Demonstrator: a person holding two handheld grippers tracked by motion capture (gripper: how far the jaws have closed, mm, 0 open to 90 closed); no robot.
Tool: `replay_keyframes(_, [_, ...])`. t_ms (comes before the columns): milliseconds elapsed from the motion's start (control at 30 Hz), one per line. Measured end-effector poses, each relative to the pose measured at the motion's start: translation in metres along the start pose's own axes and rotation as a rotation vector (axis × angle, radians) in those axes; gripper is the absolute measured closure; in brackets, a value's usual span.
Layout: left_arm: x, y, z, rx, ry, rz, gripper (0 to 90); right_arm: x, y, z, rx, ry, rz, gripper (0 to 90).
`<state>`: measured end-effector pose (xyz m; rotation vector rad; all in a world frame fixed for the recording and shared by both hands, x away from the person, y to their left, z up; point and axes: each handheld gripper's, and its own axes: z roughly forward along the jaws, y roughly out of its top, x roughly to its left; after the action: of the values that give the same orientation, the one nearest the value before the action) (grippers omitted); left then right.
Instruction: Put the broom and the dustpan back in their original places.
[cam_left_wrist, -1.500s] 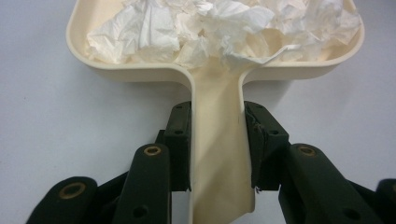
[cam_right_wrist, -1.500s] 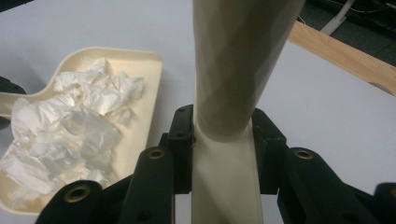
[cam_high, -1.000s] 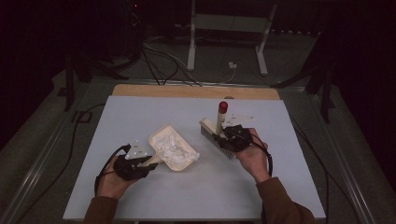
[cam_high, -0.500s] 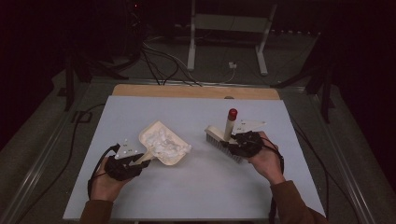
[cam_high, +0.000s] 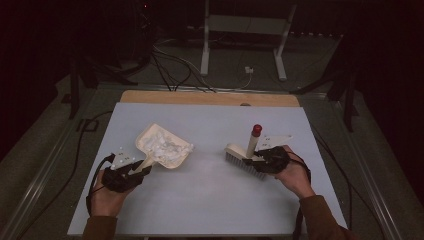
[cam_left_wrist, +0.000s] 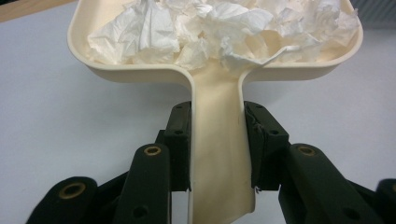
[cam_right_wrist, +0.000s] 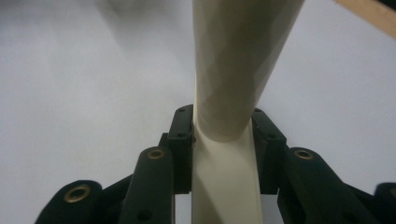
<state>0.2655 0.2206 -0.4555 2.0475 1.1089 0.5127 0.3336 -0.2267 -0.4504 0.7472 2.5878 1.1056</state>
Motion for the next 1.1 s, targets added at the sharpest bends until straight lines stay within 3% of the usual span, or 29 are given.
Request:
replay_keyframes(167, [0.004, -0.003, -0.001, -0.004, 0.065, -0.043, 66.4, -0.003, -0.005, 0.004, 0.024, 0.023, -0.007, 67.4])
replay_keyframes(333, [0.007, -0.006, -0.002, -0.001, 0.092, -0.077, 66.4, -0.005, -0.008, 0.005, 0.018, 0.023, 0.014, 67.0])
replay_keyframes(433, [0.008, -0.007, -0.002, -0.004, 0.101, -0.088, 66.4, -0.004, -0.007, 0.003, 0.022, -0.004, 0.034, 64.4])
replay_keyframes(500, [0.008, -0.007, -0.002, -0.003, 0.108, -0.094, 66.4, -0.003, -0.004, 0.000, -0.009, -0.010, 0.053, 60.0])
replay_keyframes(733, [0.006, -0.008, 0.001, -0.001, 0.130, -0.102, 66.4, 0.007, 0.008, -0.015, -0.124, -0.078, 0.125, 58.6])
replay_keyframes(967, [0.004, -0.010, 0.003, -0.008, 0.180, -0.133, 66.4, 0.012, 0.015, -0.020, -0.217, -0.185, 0.254, 65.0])
replay_keyframes(1100, [0.001, -0.011, 0.007, -0.002, 0.209, -0.151, 66.4, 0.012, 0.015, -0.017, -0.242, -0.237, 0.328, 69.5])
